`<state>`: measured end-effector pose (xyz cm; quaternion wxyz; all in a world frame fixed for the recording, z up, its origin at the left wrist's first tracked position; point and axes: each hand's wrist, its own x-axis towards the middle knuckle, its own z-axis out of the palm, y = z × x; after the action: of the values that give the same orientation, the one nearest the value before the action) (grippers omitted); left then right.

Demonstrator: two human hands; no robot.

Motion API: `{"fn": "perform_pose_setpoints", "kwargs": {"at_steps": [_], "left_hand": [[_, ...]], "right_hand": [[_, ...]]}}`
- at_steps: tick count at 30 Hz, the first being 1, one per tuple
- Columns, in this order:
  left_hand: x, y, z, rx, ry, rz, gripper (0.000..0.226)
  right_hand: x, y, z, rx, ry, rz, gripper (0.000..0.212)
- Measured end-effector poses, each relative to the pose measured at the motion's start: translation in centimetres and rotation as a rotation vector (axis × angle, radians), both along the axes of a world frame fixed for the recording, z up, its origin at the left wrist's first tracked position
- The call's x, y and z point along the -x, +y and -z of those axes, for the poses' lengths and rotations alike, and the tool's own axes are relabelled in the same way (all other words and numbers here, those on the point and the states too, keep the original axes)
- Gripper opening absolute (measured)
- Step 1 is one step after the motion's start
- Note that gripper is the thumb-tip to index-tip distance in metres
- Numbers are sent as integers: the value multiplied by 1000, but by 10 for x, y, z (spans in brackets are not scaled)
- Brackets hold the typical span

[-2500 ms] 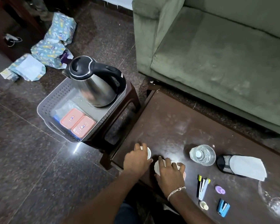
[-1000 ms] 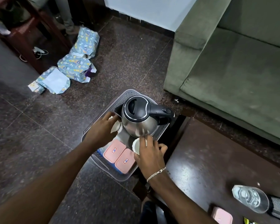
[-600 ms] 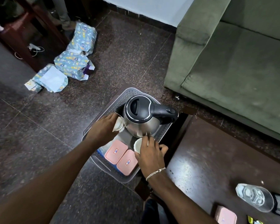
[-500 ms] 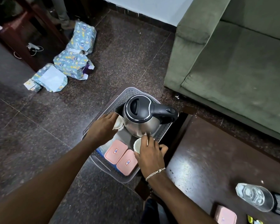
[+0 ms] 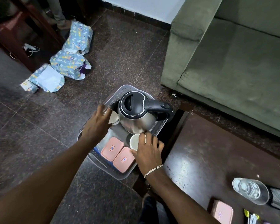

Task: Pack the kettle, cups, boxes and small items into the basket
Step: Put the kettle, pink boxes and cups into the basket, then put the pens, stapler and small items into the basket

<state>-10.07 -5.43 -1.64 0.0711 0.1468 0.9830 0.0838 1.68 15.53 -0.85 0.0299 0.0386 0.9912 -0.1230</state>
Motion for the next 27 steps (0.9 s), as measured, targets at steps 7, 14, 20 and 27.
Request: {"fn": "perform_pose_setpoints", "kwargs": {"at_steps": [7,14,20,27], "left_hand": [[-34,23,-24,-206,89,-169,59],[-102,81,-47,-282,20,29,32],[-150,169,-41,-295,-85,255,42],[-209,283,-11,-224,-284,487,51]], "right_hand": [[-12,27,-18,58,53,-27,68],[-46,91,-35,103,121,-32,51],[-102,174,-30,96,84,-28,50],[-183,268,1,57,26,22,52]]}}
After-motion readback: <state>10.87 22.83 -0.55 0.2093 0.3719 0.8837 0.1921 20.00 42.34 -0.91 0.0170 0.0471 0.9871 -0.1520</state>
